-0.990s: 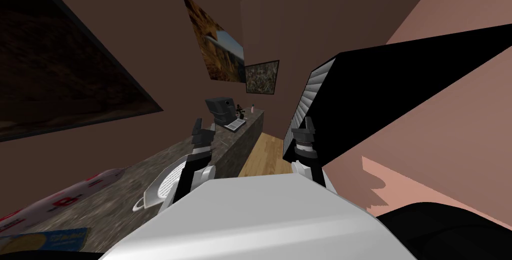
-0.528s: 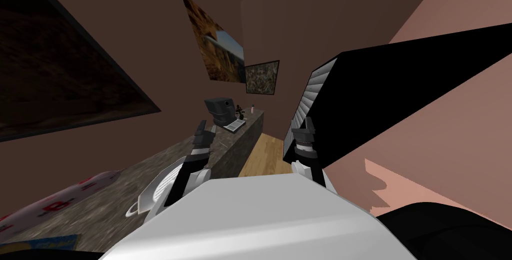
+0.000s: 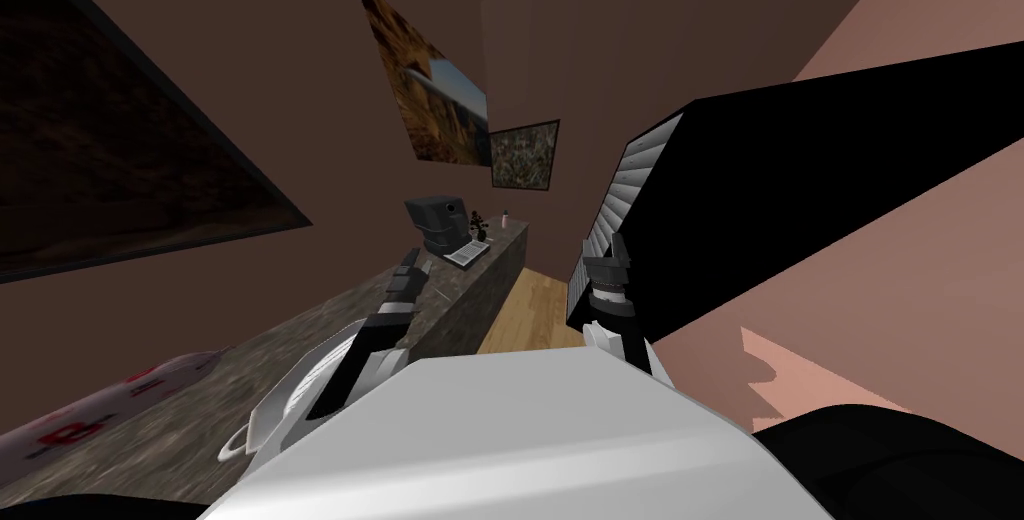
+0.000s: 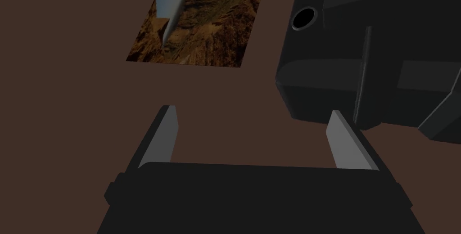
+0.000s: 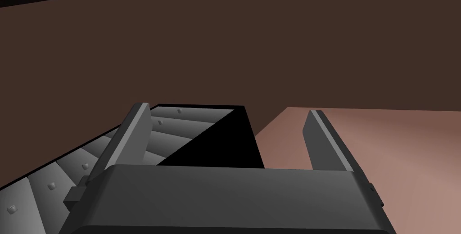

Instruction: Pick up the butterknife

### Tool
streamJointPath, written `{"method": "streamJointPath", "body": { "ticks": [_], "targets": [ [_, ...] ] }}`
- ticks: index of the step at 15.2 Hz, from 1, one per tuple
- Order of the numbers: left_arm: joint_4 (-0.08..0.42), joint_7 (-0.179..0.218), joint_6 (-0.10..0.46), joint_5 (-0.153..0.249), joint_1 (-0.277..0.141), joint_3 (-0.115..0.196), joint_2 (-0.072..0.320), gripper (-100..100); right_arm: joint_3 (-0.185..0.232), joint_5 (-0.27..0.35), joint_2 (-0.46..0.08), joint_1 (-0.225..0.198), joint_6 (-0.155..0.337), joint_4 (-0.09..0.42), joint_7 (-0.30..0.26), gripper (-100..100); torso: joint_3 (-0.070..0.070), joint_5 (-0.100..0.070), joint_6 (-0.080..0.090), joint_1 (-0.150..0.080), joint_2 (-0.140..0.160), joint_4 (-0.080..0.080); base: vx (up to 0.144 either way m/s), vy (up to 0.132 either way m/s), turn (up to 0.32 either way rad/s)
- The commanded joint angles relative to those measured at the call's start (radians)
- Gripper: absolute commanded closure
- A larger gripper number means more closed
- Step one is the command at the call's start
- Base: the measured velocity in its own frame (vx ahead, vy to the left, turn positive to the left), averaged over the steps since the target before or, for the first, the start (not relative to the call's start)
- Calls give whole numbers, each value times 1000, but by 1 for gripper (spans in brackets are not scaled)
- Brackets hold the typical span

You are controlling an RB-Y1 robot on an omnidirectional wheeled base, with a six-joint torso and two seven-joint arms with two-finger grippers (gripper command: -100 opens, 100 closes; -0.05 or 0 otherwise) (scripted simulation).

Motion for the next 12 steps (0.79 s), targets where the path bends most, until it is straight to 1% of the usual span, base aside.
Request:
{"method": "streamJointPath", "body": {
  "ticks": [1, 2, 3, 4, 5, 6, 7, 9, 10, 11, 12],
  "targets": [
    [2, -17, 50, 15, 17, 10, 46, -100, 0, 0, 0, 0, 0, 0, 0, 0, 0, 0, 0, 0, 0, 0, 68, -38, 20],
    [2, -17, 50, 15, 17, 10, 46, -100, 0, 0, 0, 0, 0, 0, 0, 0, 0, 0, 0, 0, 0, 0, 73, -33, 17],
    [8, -30, 81, 26, 33, 18, 78, -100, 0, 0, 0, 0, 0, 0, 0, 0, 0, 0, 0, 0, 0, 0, 93, -37, 12],
    [8, -30, 81, 26, 33, 18, 78, -100, 0, 0, 0, 0, 0, 0, 0, 0, -1, 0, 0, 0, -1, 0, 86, -34, 14],
    [15, -44, 114, 38, 49, 26, 111, -100, 0, 0, 0, 0, 0, 0, 0, 0, -1, 0, 0, 0, -1, 0, 78, -41, 15],
    [15, -44, 115, 38, 49, 26, 111, -100, 0, 0, 0, 0, 0, 0, 0, 0, -1, 0, 0, 0, -1, 0, 73, -49, 16],
    [21, -58, 145, 51, 66, 34, 142, -100, 0, 0, 0, 0, 0, 0, 0, 0, -1, 0, 0, 0, -1, 0, 89, -47, 20],
    [21, -58, 149, 51, 66, 34, 142, -100, 0, 0, 0, 0, 0, 0, 0, 0, -1, 0, 0, 0, -1, 0, 72, -30, 16],
    [28, -73, 185, 64, 83, 43, 174, -100, 0, 0, 0, 0, 0, 0, 0, 0, 0, 0, 0, 0, 0, 0, 61, -34, 7],
    [28, -73, 186, 64, 83, 43, 174, -100, 0, 0, 0, 0, 0, 0, 0, 0, 0, 0, 0, 0, 0, 0, 64, -37, 15],
    [35, -88, 220, 77, 101, 51, 205, -100, 0, 0, 0, 0, 0, 0, 0, 0, 0, 0, 0, 0, 0, 0, 79, -40, 17]
  ]
}}
